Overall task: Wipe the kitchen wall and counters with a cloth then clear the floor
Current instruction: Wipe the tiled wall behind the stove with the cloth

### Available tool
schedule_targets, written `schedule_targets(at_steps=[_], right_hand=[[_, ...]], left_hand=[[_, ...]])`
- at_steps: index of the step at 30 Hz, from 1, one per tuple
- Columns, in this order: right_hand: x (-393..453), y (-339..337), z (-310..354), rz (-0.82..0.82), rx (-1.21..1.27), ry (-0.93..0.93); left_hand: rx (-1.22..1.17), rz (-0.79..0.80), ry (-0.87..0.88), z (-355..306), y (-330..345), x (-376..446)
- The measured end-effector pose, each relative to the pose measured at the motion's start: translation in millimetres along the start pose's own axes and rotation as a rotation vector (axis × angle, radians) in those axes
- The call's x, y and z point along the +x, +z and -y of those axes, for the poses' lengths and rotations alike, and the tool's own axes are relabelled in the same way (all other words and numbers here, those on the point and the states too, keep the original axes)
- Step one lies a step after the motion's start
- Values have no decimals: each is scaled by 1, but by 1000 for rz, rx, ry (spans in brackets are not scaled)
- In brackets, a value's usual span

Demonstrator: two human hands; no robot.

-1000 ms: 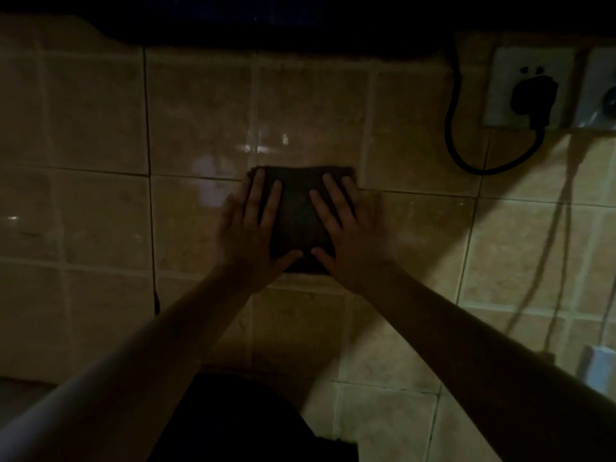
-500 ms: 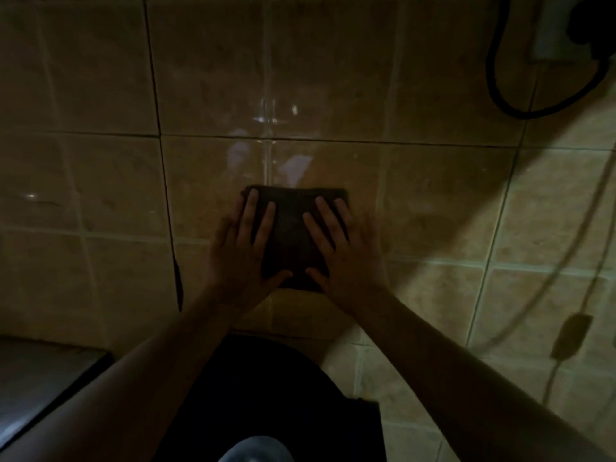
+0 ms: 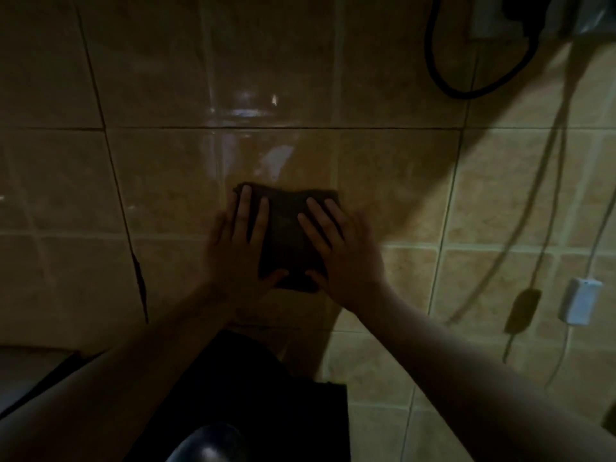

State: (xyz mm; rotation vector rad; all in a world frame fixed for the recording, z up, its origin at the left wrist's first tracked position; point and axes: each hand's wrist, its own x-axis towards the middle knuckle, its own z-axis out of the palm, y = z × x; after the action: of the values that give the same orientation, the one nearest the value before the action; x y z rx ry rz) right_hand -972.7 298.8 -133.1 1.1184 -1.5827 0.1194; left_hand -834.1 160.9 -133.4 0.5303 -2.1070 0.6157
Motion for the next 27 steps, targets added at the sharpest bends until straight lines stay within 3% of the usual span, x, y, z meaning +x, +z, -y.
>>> schedule_targets(at_steps=[17, 22, 27], right_hand=[[10, 1, -14, -64, 25, -129], [30, -13, -51, 30, -166, -253], [48, -27, -98, 10, -79, -199]], left_hand=[[233, 150, -126, -18, -24, 7], [183, 204, -138, -35, -42, 28], [171, 148, -92, -47, -64, 78]])
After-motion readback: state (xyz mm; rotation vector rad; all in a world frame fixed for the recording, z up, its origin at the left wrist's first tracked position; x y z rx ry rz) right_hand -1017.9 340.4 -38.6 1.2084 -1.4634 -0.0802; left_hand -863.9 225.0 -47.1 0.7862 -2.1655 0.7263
